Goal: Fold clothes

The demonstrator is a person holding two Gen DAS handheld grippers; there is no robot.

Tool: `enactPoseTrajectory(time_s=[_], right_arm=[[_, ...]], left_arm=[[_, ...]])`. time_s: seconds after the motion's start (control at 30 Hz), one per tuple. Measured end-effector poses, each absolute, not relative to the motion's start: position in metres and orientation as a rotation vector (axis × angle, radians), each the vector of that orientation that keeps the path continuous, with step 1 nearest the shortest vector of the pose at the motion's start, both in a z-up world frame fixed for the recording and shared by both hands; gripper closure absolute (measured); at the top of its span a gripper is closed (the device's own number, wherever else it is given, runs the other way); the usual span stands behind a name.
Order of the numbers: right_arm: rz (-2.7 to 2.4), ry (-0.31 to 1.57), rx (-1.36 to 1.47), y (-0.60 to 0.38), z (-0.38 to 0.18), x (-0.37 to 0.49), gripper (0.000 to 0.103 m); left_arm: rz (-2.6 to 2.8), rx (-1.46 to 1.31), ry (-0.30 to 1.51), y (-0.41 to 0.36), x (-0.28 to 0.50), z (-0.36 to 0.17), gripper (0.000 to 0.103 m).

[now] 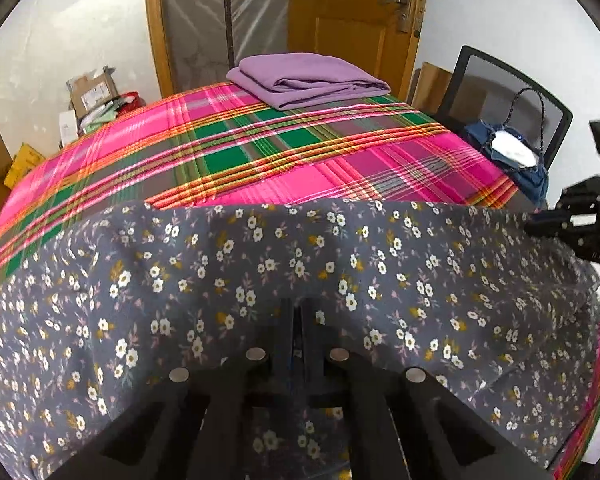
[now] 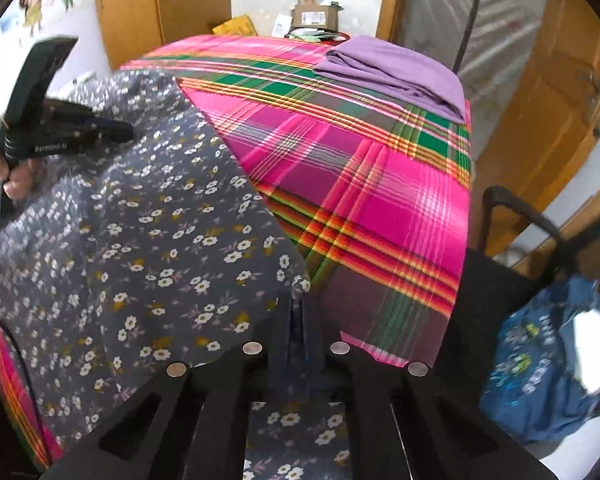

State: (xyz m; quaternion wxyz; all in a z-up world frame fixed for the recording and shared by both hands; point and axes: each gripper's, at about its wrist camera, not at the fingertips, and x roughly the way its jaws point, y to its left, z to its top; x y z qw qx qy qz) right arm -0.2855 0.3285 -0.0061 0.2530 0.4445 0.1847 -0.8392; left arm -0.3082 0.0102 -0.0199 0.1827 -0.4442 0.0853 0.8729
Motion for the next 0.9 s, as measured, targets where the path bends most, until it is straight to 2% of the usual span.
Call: enactPoseTrajectory(time_s=[0.2, 0.43, 0.57, 0.67, 0.77, 0.83, 0.9], right_arm=[[-2.367, 0.547, 1.142, 0.331, 0.015, -0.301, 0.098], [-2.486, 0.633, 1.074, 0.338, 0.049, -0.344, 0.098], [-2.567, 0.617, 1.062, 0.352, 0.065, -0.374, 0.098], [-2.604, 0.562, 1.074, 0.360, 0.068, -0.397, 0.097], [-2.594, 0.573, 1.178, 0.360, 0.050, -0.420, 0.088], [-2.613, 0.602, 1.232, 0.362, 0.037, -0.426, 0.079], [-2.615, 0.532, 1.241, 0.369, 0.031, -0.422, 0.076]], left_arm=[[2.474, -1.234, 0.201, 0.012, -0.319, -0.013, 0.101], [2.522, -1.090, 0.117, 0.032, -0.352, 0.029, 0.101], [2.539, -1.064, 0.043, 0.041, -0.381, 0.040, 0.101], [2.505, -1.169, -0.034, 0.040, -0.410, 0.025, 0.100], [2.429, -1.302, -0.105, 0.034, -0.425, 0.005, 0.100], [2.400, -1.274, -0.154, 0.025, -0.415, 0.008, 0.100], [2.392, -1.227, -0.178, 0.014, -0.397, 0.018, 0.100]])
